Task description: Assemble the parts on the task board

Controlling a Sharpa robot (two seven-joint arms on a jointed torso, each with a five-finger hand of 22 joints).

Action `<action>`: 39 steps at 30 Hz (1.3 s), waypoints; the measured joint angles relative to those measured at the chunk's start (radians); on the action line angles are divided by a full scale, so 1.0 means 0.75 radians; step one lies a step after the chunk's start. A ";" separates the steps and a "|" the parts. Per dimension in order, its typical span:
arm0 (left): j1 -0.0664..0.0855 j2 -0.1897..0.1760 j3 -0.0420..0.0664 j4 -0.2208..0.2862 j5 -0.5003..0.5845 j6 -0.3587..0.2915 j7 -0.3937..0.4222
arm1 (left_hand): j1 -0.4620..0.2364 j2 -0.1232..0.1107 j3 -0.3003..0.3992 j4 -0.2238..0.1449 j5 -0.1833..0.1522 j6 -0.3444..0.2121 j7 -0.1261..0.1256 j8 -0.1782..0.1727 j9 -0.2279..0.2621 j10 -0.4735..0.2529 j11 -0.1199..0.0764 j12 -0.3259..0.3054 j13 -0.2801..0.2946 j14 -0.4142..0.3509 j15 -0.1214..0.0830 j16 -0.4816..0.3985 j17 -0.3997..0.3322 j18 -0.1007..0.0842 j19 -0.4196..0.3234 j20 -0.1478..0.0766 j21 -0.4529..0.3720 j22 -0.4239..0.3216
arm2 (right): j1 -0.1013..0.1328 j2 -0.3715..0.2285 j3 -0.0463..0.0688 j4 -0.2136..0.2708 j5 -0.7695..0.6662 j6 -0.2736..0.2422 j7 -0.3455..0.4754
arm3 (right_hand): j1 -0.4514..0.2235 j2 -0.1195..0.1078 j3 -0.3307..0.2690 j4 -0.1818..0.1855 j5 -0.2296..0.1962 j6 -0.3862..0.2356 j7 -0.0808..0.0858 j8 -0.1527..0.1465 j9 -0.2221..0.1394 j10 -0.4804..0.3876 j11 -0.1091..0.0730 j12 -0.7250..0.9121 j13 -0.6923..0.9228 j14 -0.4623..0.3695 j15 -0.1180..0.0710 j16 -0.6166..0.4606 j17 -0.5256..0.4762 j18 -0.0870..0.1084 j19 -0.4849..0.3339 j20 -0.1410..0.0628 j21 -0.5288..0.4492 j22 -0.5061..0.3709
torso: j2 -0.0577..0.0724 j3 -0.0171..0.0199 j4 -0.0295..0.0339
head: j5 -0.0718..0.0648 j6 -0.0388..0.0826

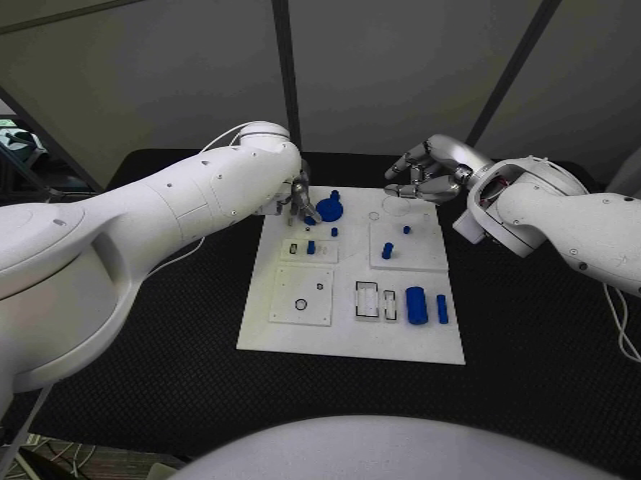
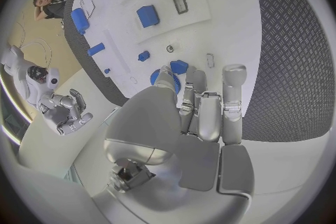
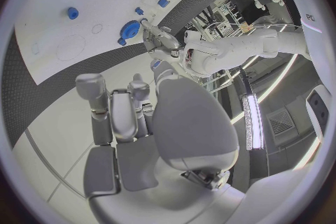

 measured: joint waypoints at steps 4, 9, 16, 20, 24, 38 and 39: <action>-0.002 0.003 -0.001 -0.001 -0.014 -0.007 0.001 | 0.007 0.006 0.003 -0.003 0.000 0.004 0.000 0.001 0.004 0.005 -0.005 0.000 0.002 0.012 -0.002 0.010 0.017 0.000 0.012 -0.003 0.021 0.000 | 0.000 0.000 0.000 0.000 0.000 0.000 0.000 | 0.000 0.000 0.000 0.000 0.000 0.000 0.000 0.000 0.000 0.000 0.000 0.000 0.000 0.000 0.000 0.000 0.000 0.000 0.000 0.000 0.000 0.000 | 0.000 0.0000 0.0000 | -0.002 -0.001; -0.005 0.004 -0.003 -0.001 -0.029 -0.016 0.004 | 0.084 0.018 0.037 -0.044 0.002 0.023 -0.015 0.001 0.008 0.020 -0.020 0.000 0.004 0.034 -0.014 0.021 0.051 -0.001 0.033 -0.014 0.066 0.000 | 0.000 0.000 0.000 0.001 0.000 0.000 0.000 | 0.000 0.000 0.000 0.000 0.000 0.000 0.000 0.000 0.000 0.000 0.000 0.000 0.000 0.000 0.000 0.000 0.000 0.000 0.000 0.000 0.000 0.000 | 0.000 0.0000 0.0000 | -0.002 -0.002; -0.006 0.005 -0.010 0.003 -0.042 -0.045 0.022 | 0.186 0.005 0.096 -0.111 0.003 0.069 -0.046 0.010 0.020 0.057 -0.035 -0.006 0.005 0.074 -0.036 0.051 0.104 0.000 0.081 -0.038 0.193 0.000 | 0.000 0.000 0.000 0.001 0.000 0.000 0.000 | -0.007 0.007 0.000 0.000 0.000 0.000 0.000 0.000 0.000 0.000 0.000 0.007 0.002 0.000 0.000 0.000 0.002 0.000 0.000 0.000 0.000 0.000 | -0.001 0.0005 0.0000 | -0.004 -0.005; -0.009 0.001 -0.018 0.010 -0.049 -0.073 0.036 | 0.199 -0.002 0.096 -0.111 0.005 0.094 -0.060 0.015 0.031 0.115 -0.030 0.028 0.086 0.079 -0.041 0.067 0.104 0.000 0.103 -0.045 0.252 0.000 | 0.000 -0.001 0.000 0.002 0.000 0.001 0.000 | -0.007 0.007 0.000 0.000 0.000 0.000 0.000 0.000 0.000 0.000 0.000 0.007 0.002 0.000 0.000 0.000 0.002 0.000 0.000 0.000 0.000 0.000 | -0.002 0.0005 0.0001 | -0.005 -0.006; -0.013 -0.008 -0.023 0.021 -0.055 -0.106 0.051 | 0.202 -0.005 0.097 -0.112 0.005 0.122 -0.069 0.026 0.035 0.153 -0.013 0.066 0.169 0.078 -0.051 0.078 0.104 -0.001 0.119 -0.056 0.300 0.000 | 0.000 -0.002 0.000 0.002 0.000 0.001 0.000 | -0.007 0.007 0.000 0.000 0.000 0.000 0.000 0.000 0.000 0.000 0.000 0.007 0.002 0.000 0.000 0.000 0.002 0.000 0.000 0.000 0.000 0.000 | -0.003 0.0005 0.0006 | -0.005 -0.006; -0.024 -0.042 -0.028 0.057 -0.064 -0.198 0.089 | 0.173 -0.041 0.114 -0.095 0.001 0.168 -0.098 0.079 0.111 0.236 -0.027 0.109 0.295 0.081 -0.076 0.091 0.104 -0.001 0.147 -0.076 0.377 0.000 | 0.000 -0.005 0.000 0.003 0.000 0.001 0.000 | -0.007 0.007 0.004 0.004 0.000 0.000 0.000 0.000 0.000 0.000 0.000 0.007 0.002 0.000 0.000 0.000 0.002 0.000 0.000 0.000 0.000 0.000 | -0.003 0.0000 0.0023 | 0.001 0.001; -0.024 -0.046 -0.029 0.061 -0.065 -0.201 0.090 | 0.168 -0.046 0.115 -0.095 0.001 0.171 -0.101 0.083 0.119 0.248 -0.033 0.109 0.298 0.081 -0.076 0.096 0.104 -0.001 0.147 -0.076 0.377 0.000 | 0.000 -0.006 0.000 0.003 0.000 0.001 0.000 | -0.007 0.007 0.004 0.004 0.000 0.000 0.000 0.000 0.000 0.000 0.000 0.007 0.002 0.000 0.000 0.000 0.002 0.000 0.000 0.000 0.000 0.000 | -0.003 0.0000 0.0023 | 0.002 0.001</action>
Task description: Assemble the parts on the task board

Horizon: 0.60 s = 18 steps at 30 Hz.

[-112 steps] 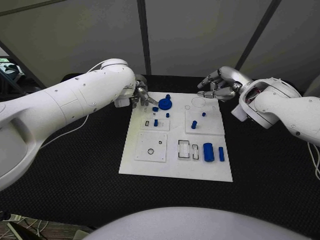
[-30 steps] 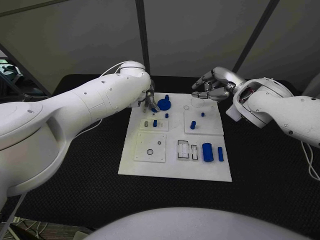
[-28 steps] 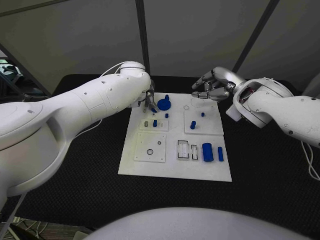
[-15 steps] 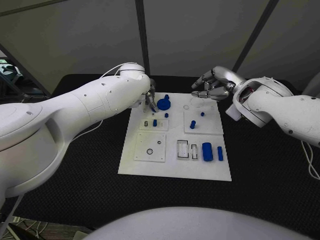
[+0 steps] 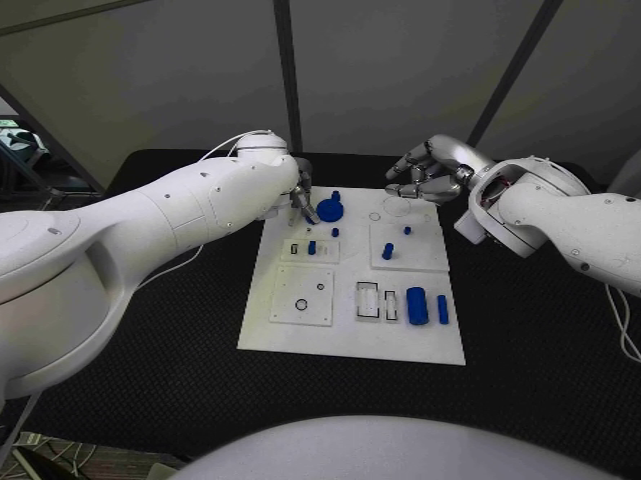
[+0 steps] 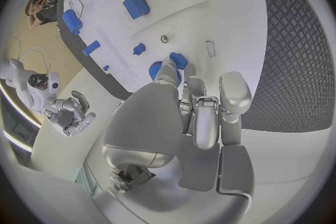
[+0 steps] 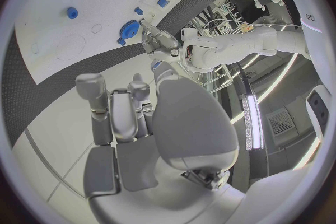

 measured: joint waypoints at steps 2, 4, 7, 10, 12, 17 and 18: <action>0.000 -0.005 0.000 0.007 -0.001 -0.004 0.002 | -0.009 -0.009 0.005 0.003 0.000 0.005 -0.004 0.015 0.013 0.011 -0.008 0.000 0.004 0.000 0.000 0.002 0.000 0.000 0.000 0.000 0.001 0.000 | 0.000 -0.001 0.000 0.000 0.000 0.000 0.000 | 0.000 0.000 0.000 0.000 0.000 0.000 0.000 0.006 0.000 0.000 0.000 0.000 0.000 0.000 0.000 0.000 0.000 0.000 0.000 0.000 0.000 0.000 | 0.000 -0.0001 0.0001 | 0.001 0.000; 0.000 -0.011 0.000 0.016 -0.002 -0.008 0.004 | -0.016 -0.015 0.023 -0.012 0.000 0.005 -0.004 0.038 0.040 0.011 -0.008 0.000 0.012 -0.002 -0.008 0.002 0.000 0.000 0.000 0.000 0.006 0.000 | 0.000 -0.001 0.000 0.000 0.000 0.001 0.000 | 0.000 0.000 0.000 0.000 0.000 0.000 0.000 0.006 0.000 0.000 0.000 0.000 -0.001 0.000 0.000 0.000 0.000 0.000 0.000 0.000 0.000 0.000 | 0.001 -0.0003 0.0001 | 0.001 0.000; 0.000 -0.019 0.000 0.028 -0.002 -0.011 0.007 | -0.039 -0.028 0.066 -0.037 0.000 0.009 -0.010 0.099 0.104 0.031 -0.016 0.006 0.037 -0.001 -0.010 0.002 0.000 -0.001 0.005 -0.005 0.013 0.000 | 0.000 -0.001 0.000 0.000 0.000 0.002 0.000 | 0.000 0.000 0.000 0.000 0.000 0.000 0.000 0.006 0.000 0.000 0.000 0.000 -0.001 0.000 0.000 0.000 0.000 0.000 0.000 0.000 0.000 0.000 | 0.001 -0.0003 0.0004 | 0.004 0.001; 0.000 -0.025 0.000 0.037 -0.003 -0.012 0.008 | -0.049 -0.038 0.089 -0.040 0.011 -0.024 -0.041 0.182 0.197 0.102 -0.085 0.007 0.049 0.000 -0.024 0.002 0.000 0.000 0.004 -0.015 0.021 0.000 | 0.000 -0.002 0.000 0.000 0.000 0.003 0.000 | 0.000 0.000 0.000 0.000 0.000 0.000 0.000 0.006 0.000 0.000 0.000 0.000 -0.001 0.000 0.000 0.000 0.000 0.000 0.000 0.000 0.000 0.000 | 0.001 -0.0003 0.0004 | 0.005 0.001; -0.002 -0.031 -0.001 0.041 -0.004 -0.011 0.008 | -0.060 -0.049 0.101 -0.034 0.011 -0.055 -0.043 0.238 0.263 0.106 -0.089 0.007 0.056 0.000 -0.024 0.002 0.000 0.000 0.004 -0.015 0.021 0.000 | 0.000 -0.003 0.000 0.000 0.000 0.004 0.000 | 0.000 0.000 0.000 0.000 0.000 0.000 0.000 0.006 0.000 0.000 0.000 0.000 -0.001 0.000 0.000 0.000 0.000 0.000 0.000 0.000 0.000 0.000 | 0.001 -0.0003 0.0004 | 0.005 0.001; -0.003 -0.035 -0.001 0.049 -0.005 -0.009 0.008 | -0.069 -0.057 0.125 -0.033 0.011 -0.075 -0.050 0.328 0.280 0.106 -0.089 0.007 0.071 -0.005 -0.029 0.002 0.000 0.001 0.004 -0.024 0.029 0.000 | 0.000 -0.004 0.000 0.000 0.000 0.006 0.000 | 0.000 0.000 0.000 0.000 0.000 0.000 0.000 0.006 0.000 0.000 0.000 0.000 -0.001 0.000 0.000 0.000 0.000 0.000 0.000 0.000 0.000 0.000 | 0.001 -0.0001 0.0004 | 0.008 0.002; -0.003 -0.036 -0.001 0.050 -0.005 -0.008 0.008 | -0.076 -0.061 0.132 -0.033 0.011 -0.081 -0.049 0.345 0.280 0.106 -0.089 0.007 0.073 -0.005 -0.029 0.002 0.000 0.001 0.004 -0.024 0.029 0.000 | 0.000 -0.004 0.000 0.000 0.000 0.006 0.000 | 0.000 0.000 0.000 0.000 0.000 0.000 0.000 0.006 0.000 0.000 0.000 0.000 -0.001 0.000 0.000 0.000 0.000 0.000 0.000 0.000 0.000 0.000 | 0.001 -0.0001 0.0003 | 0.008 0.002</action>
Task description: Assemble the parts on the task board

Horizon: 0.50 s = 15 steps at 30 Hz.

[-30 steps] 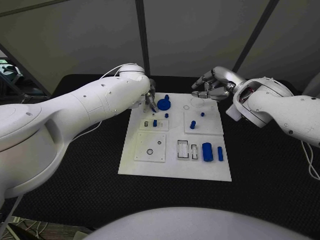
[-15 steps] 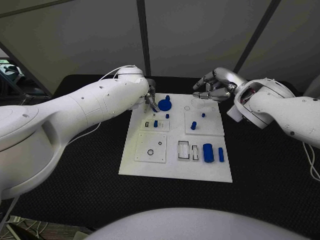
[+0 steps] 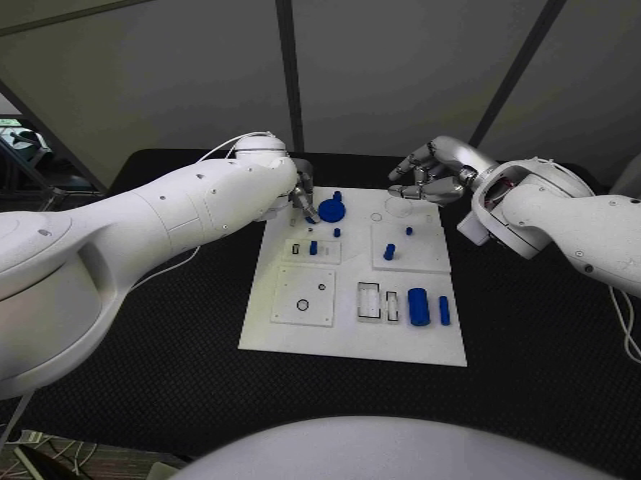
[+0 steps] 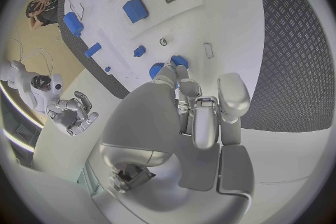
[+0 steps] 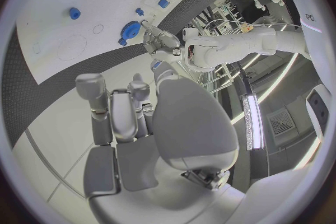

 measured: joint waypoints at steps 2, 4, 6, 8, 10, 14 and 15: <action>0.000 -0.002 0.000 0.002 0.000 0.002 0.000 | -0.003 0.003 0.006 -0.003 0.000 -0.006 -0.003 0.023 0.000 0.000 0.000 0.000 0.007 0.005 -0.005 0.006 0.000 0.000 0.000 0.000 0.002 0.000 | 0.000 0.000 0.000 0.000 0.000 0.001 0.000 | 0.000 0.000 0.000 0.000 0.000 0.000 0.000 0.000 0.000 0.000 0.000 0.000 0.000 0.000 0.000 0.000 0.000 0.000 0.000 0.000 0.000 0.000 | 0.000 0.0000 -0.0004 | 0.001 0.001; 0.000 -0.003 0.000 0.003 0.000 0.005 0.000 | -0.003 0.003 0.010 0.001 0.000 -0.006 -0.003 0.035 0.000 0.000 0.000 0.000 0.011 0.005 -0.005 0.006 0.000 0.000 0.000 0.000 0.005 0.000 | 0.000 0.000 0.000 0.000 0.000 0.002 0.000 | 0.000 0.000 0.000 0.000 0.000 0.000 0.000 0.000 0.000 0.000 0.000 0.000 0.000 0.000 0.000 0.000 0.000 0.000 0.000 0.000 0.000 0.000 | 0.000 0.0001 -0.0009 | 0.001 0.001; 0.001 -0.003 0.000 0.004 0.003 0.008 0.000 | -0.010 -0.004 0.010 0.001 0.000 -0.009 -0.006 0.038 0.000 0.000 0.000 0.000 0.011 0.005 -0.005 0.006 0.000 0.000 0.000 0.000 0.005 0.000 | 0.000 -0.001 0.000 0.000 0.000 0.003 0.000 | 0.000 0.000 0.000 0.000 0.000 0.000 0.000 0.000 0.000 0.000 0.000 0.000 0.000 0.000 0.000 0.000 0.000 0.000 0.000 0.000 0.000 0.000 | 0.000 0.0004 -0.0015 | 0.002 0.002; 0.001 -0.005 0.000 0.005 0.005 0.010 0.000 | -0.010 -0.004 0.014 0.005 0.000 -0.016 -0.003 0.042 0.000 0.000 0.000 -0.009 0.005 0.005 -0.005 0.006 0.000 0.000 0.000 0.000 0.005 0.000 | 0.000 -0.001 0.000 0.000 0.000 0.004 0.000 | 0.000 0.000 0.000 0.000 0.000 0.000 0.000 0.000 0.000 0.000 0.000 0.000 0.000 0.000 0.000 0.000 0.000 0.000 0.000 0.000 0.000 0.000 | 0.001 0.0004 -0.0015 | 0.002 0.003; 0.001 -0.007 0.000 0.005 0.008 0.011 -0.001 | -0.024 -0.004 0.017 0.008 0.000 -0.033 -0.001 0.048 0.009 -0.005 -0.006 -0.025 -0.021 0.005 -0.005 0.006 0.000 0.000 -0.004 -0.004 -0.001 0.000 | 0.000 -0.001 0.000 0.000 0.000 0.005 -0.001 | 0.000 0.000 0.000 0.000 0.000 0.000 0.000 0.000 0.000 0.000 0.000 0.000 0.000 0.000 0.000 0.000 0.000 0.000 0.000 0.000 0.000 0.000 | 0.001 0.0005 -0.0017 | 0.002 0.004; 0.000 -0.014 -0.001 0.005 0.013 0.011 -0.002 | -0.089 -0.010 0.008 0.047 0.000 -0.078 0.016 0.037 0.219 -0.065 -0.005 -0.076 -0.109 0.005 -0.005 -0.012 0.000 -0.001 -0.023 -0.002 -0.055 0.000 | 0.000 -0.002 0.000 0.000 0.000 0.007 -0.001 | 0.000 0.000 0.000 0.000 0.000 0.000 0.000 0.000 0.000 0.000 0.000 0.000 0.000 0.000 0.000 0.000 0.000 0.000 0.000 0.000 0.000 0.000 | 0.001 0.0005 -0.0017 | 0.001 0.005; 0.000 -0.018 -0.002 0.006 0.015 0.011 -0.003 | -0.108 -0.011 -0.002 0.060 -0.003 -0.087 0.022 0.028 0.224 -0.088 0.001 -0.090 -0.134 0.005 -0.005 -0.019 0.000 -0.001 -0.030 0.001 -0.071 0.000 | 0.000 -0.002 0.000 0.000 0.000 0.007 -0.001 | 0.000 0.000 0.000 0.000 0.000 0.000 0.000 0.000 0.000 0.000 0.000 0.000 0.000 0.000 0.000 0.000 0.000 0.000 0.000 0.000 0.000 0.000 | 0.001 0.0005 -0.0017 | 0.000 0.005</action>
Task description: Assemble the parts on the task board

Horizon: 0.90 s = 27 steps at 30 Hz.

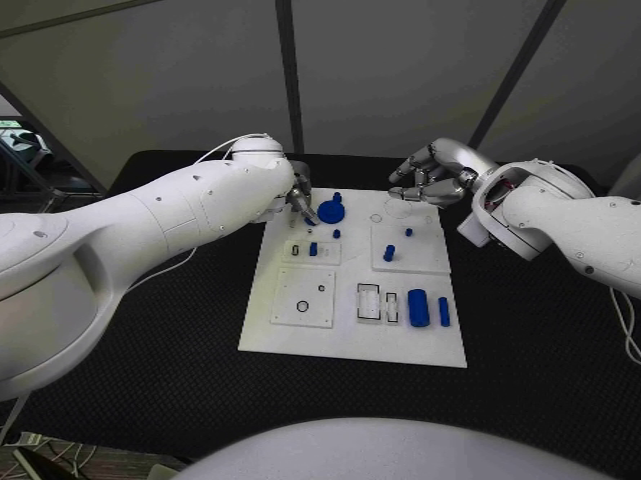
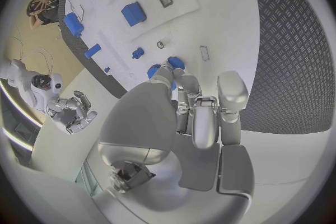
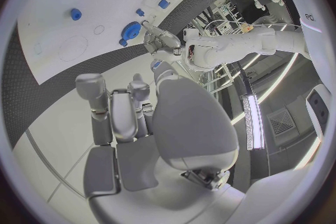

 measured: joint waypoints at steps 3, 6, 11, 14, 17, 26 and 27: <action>-0.002 -0.011 -0.001 0.008 0.004 -0.003 -0.001 | -0.065 -0.007 -0.031 0.047 -0.003 -0.021 0.016 -0.019 0.000 -0.054 0.014 -0.032 -0.061 -0.003 0.011 -0.013 0.000 0.001 -0.021 0.007 -0.045 0.000 | 0.000 0.000 0.000 0.000 0.000 0.001 0.000 | 0.000 0.000 0.000 0.000 0.000 0.000 0.000 0.000 0.000 0.000 0.000 0.000 0.000 0.000 0.000 0.000 0.000 0.000 0.000 0.000 0.000 0.000 | 0.000 0.0000 0.0000 | -0.001 0.001; -0.003 -0.025 -0.001 0.023 0.006 -0.010 -0.002 | -0.104 -0.019 -0.064 0.080 -0.003 -0.039 0.027 -0.025 0.006 -0.111 0.028 -0.059 -0.116 -0.002 0.021 -0.028 0.000 0.001 -0.044 0.016 -0.095 0.000 | 0.000 -0.001 0.000 -0.001 0.000 0.002 0.000 | 0.000 0.000 0.000 0.000 0.000 0.000 0.000 0.000 0.000 0.000 0.000 0.000 0.000 0.000 0.000 0.000 0.000 0.000 0.000 0.000 0.000 0.000 | -0.001 -0.0004 0.0000 | -0.002 0.002; -0.001 -0.055 -0.001 0.056 0.011 -0.034 -0.003 | -0.112 -0.028 -0.101 0.104 -0.003 -0.055 0.040 -0.033 0.018 -0.136 0.041 -0.062 -0.124 -0.002 0.031 -0.044 0.000 0.001 -0.060 0.026 -0.147 0.000 | 0.000 -0.002 0.000 -0.001 0.000 0.002 0.000 | 0.000 0.000 0.000 0.000 0.000 0.000 0.000 0.000 0.000 0.000 0.000 0.000 0.000 0.000 0.000 0.000 0.000 0.000 0.000 0.000 0.000 0.000 | -0.001 -0.0005 0.0001 | -0.002 0.005; 0.002 -0.072 -0.001 0.076 0.014 -0.055 -0.003 | -0.112 -0.028 -0.116 0.113 -0.003 -0.072 0.047 -0.035 0.025 -0.156 0.046 -0.062 -0.122 -0.008 0.036 -0.060 0.000 -0.140 -0.084 0.035 -0.191 0.000 | 0.000 -0.002 0.000 -0.001 0.000 0.003 0.000 | 0.000 0.000 0.000 0.000 0.000 0.000 0.000 0.000 0.000 0.000 0.000 0.000 0.000 0.000 0.000 0.000 0.000 0.000 0.000 0.000 0.000 0.000 | -0.001 -0.0006 0.0006 | -0.002 0.008; 0.003 -0.093 0.001 0.099 0.015 -0.082 -0.001 | -0.112 -0.027 -0.140 0.118 -0.003 -0.106 0.061 -0.057 0.026 -0.196 0.062 -0.062 -0.122 -0.057 0.056 -0.107 -0.078 -0.111 -0.142 0.044 -0.316 0.000 | 0.000 -0.004 0.000 -0.001 0.000 0.003 0.000 | 0.000 0.000 0.000 0.000 0.000 0.000 0.000 0.000 0.000 0.000 0.000 0.000 0.000 0.000 0.000 0.000 0.000 0.000 0.000 0.000 0.000 0.000 | -0.001 -0.0008 0.0006 | -0.003 0.009; 0.003 -0.188 0.005 0.196 0.033 -0.205 0.067 | 0.061 0.024 -0.164 0.087 -0.003 -0.217 0.136 -0.201 -0.104 -0.369 0.136 -0.147 -0.189 -0.471 0.128 -0.506 -0.752 -0.029 -0.393 0.112 -0.819 -0.078 | 0.000 -0.013 0.000 0.000 0.000 0.003 0.000 | 0.000 0.000 0.000 0.000 0.000 0.000 0.000 0.000 0.000 0.000 0.000 0.000 0.000 0.000 0.000 0.000 0.000 0.000 0.000 0.000 0.000 0.000 | -0.001 -0.0013 0.0022 | -0.005 0.009; 0.003 -0.198 0.005 0.207 0.037 -0.222 0.087 | 0.103 0.036 -0.150 0.073 -0.003 -0.230 0.144 -0.229 -0.134 -0.389 0.144 -0.168 -0.206 -0.530 0.135 -0.567 -0.836 -0.029 -0.408 0.121 -0.844 -0.096 | 0.000 -0.013 0.000 0.000 0.000 0.003 0.000 | 0.000 0.000 0.000 0.000 0.000 0.000 0.000 0.000 0.000 0.000 0.000 0.000 0.000 0.000 0.000 0.000 0.000 0.000 0.000 0.000 0.000 0.000 | -0.001 -0.0013 0.0022 | -0.005 0.009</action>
